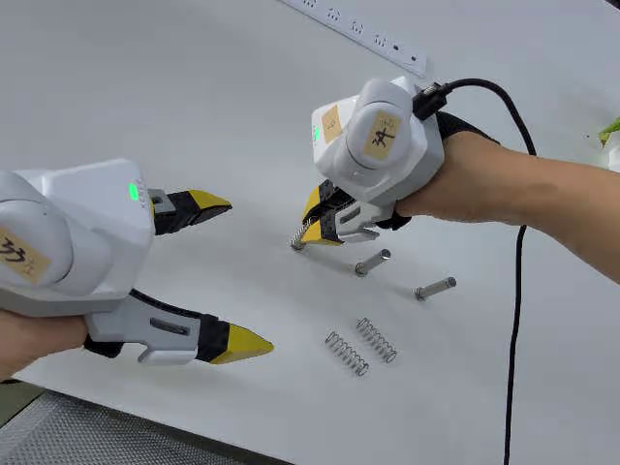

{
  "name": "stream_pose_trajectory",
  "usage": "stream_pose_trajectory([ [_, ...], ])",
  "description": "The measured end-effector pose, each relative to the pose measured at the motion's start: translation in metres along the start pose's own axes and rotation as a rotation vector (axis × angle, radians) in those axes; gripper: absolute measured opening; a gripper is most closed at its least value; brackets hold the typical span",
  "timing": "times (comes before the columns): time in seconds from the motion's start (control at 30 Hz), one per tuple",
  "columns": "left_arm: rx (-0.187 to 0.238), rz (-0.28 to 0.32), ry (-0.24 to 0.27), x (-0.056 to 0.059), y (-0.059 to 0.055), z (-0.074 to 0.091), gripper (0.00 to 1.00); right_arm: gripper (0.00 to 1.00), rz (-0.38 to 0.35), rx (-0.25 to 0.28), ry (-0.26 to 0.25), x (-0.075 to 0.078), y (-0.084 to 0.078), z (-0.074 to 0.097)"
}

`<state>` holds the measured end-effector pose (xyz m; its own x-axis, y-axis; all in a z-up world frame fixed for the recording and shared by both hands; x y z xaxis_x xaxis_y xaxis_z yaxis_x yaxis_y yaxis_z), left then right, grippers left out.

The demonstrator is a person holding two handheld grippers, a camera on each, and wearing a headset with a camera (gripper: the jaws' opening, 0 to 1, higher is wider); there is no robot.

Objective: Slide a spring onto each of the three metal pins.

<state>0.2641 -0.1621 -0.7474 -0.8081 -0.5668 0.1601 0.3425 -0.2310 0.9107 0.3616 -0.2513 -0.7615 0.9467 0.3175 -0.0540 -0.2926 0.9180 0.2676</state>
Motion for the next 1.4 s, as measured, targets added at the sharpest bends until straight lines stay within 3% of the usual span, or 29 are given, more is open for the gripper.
stream_pose_trajectory([
  [0.8, 0.001, 0.004, 0.003, 0.0009, -0.0008, 0.0032, 0.83, 0.08, -0.006, 0.002, 0.017, 0.0001, 0.0011, -0.0034],
  [1.4, -0.007, -0.007, 0.005, 0.0018, 0.0021, 0.0058, 0.83, 0.2, -0.025, 0.027, 0.001, -0.0016, 0.0021, 0.0022],
])
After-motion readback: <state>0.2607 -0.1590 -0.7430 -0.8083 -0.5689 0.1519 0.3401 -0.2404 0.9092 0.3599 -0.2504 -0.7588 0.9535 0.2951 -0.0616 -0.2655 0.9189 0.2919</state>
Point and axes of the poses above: the centre of the closed fingertips' face, and the gripper's own axes: z roughly backward along the fingers, x roughly to its right, y roughly out of its top, the point moved 6 cm from there along z, roughly backward along the fingers, and after that the axes turned 1 degree about -z, right-handed, at the moved point
